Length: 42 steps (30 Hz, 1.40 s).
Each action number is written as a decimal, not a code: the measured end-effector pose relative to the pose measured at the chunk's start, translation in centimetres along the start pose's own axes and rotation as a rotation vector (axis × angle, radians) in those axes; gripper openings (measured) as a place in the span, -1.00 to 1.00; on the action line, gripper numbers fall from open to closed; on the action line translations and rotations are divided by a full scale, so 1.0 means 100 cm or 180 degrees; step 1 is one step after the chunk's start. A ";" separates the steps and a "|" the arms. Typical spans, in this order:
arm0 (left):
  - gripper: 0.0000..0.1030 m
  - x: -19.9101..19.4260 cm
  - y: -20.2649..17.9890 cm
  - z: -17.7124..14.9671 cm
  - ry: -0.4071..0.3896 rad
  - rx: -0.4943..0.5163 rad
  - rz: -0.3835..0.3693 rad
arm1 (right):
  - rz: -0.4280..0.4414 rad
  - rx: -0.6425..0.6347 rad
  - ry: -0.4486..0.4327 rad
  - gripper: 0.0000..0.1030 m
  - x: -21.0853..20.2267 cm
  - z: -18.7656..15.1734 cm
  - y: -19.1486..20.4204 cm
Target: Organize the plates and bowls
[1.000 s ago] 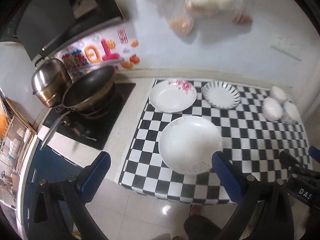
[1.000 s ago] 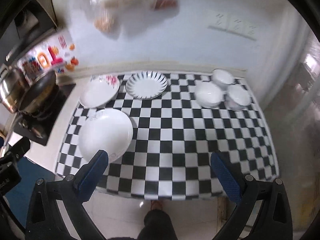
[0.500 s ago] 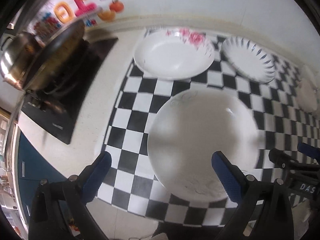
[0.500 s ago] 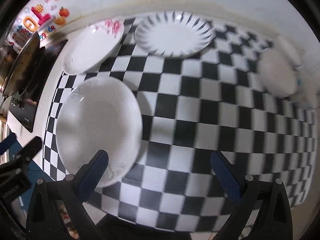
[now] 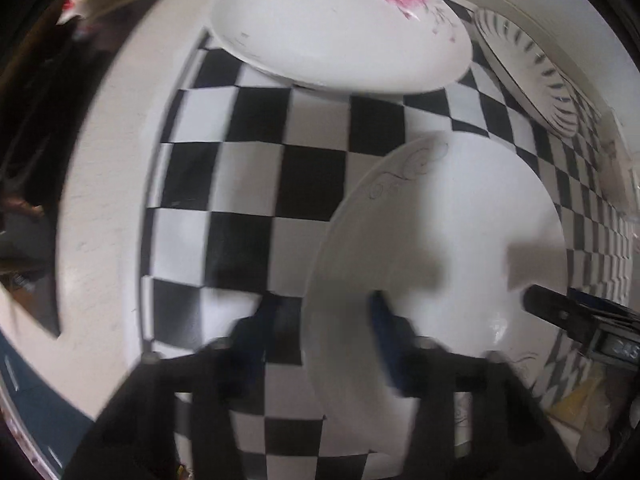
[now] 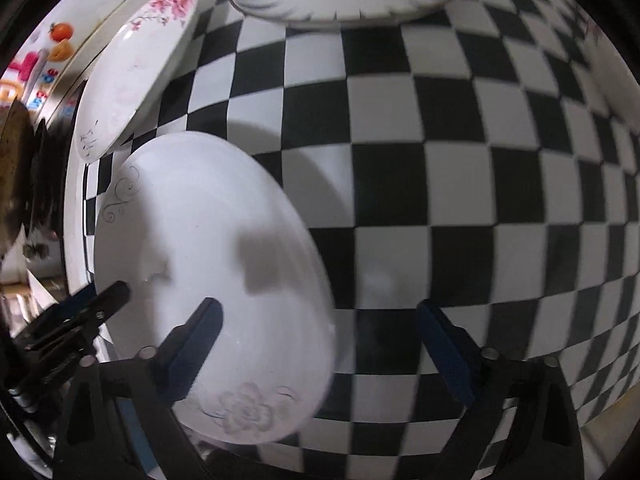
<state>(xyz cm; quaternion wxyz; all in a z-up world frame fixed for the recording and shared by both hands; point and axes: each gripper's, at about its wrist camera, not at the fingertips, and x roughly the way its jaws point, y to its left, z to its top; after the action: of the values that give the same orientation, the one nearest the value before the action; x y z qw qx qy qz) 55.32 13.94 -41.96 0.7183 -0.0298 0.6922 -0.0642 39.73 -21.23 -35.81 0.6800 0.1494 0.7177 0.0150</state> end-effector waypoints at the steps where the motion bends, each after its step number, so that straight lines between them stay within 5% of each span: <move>1: -0.25 0.001 0.000 0.001 -0.0003 0.0028 -0.0073 | -0.0002 0.0031 0.0003 0.73 0.003 0.000 0.001; 3: -0.33 0.000 -0.004 0.003 -0.0007 0.0092 -0.0103 | -0.0101 -0.0003 -0.0086 0.55 0.001 -0.001 0.007; 5: -0.34 -0.001 -0.009 0.004 0.0008 0.0122 -0.0107 | -0.0196 -0.0009 -0.0145 -0.09 -0.004 -0.002 0.011; 7: -0.34 -0.002 -0.015 0.004 0.0010 0.0132 -0.0108 | -0.0169 -0.0008 -0.0137 -0.34 -0.006 -0.004 0.013; 17: -0.34 -0.007 -0.074 -0.017 0.0038 0.0352 -0.0036 | -0.0207 0.0025 -0.0114 -0.44 -0.021 -0.019 -0.016; 31: -0.34 -0.012 -0.215 -0.035 0.0076 0.0682 0.0014 | -0.0168 0.0325 -0.0203 -0.44 -0.047 -0.039 -0.099; 42: -0.29 -0.004 -0.244 -0.051 0.0174 0.0497 0.0066 | -0.0046 0.0233 -0.0093 -0.44 -0.016 -0.024 -0.081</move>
<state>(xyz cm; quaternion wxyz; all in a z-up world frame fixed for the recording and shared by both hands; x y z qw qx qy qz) 48.98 -9.92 -38.50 0.6999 0.0352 0.7046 -0.1113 35.85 -28.89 -35.92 0.6846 0.1692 0.7088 -0.0184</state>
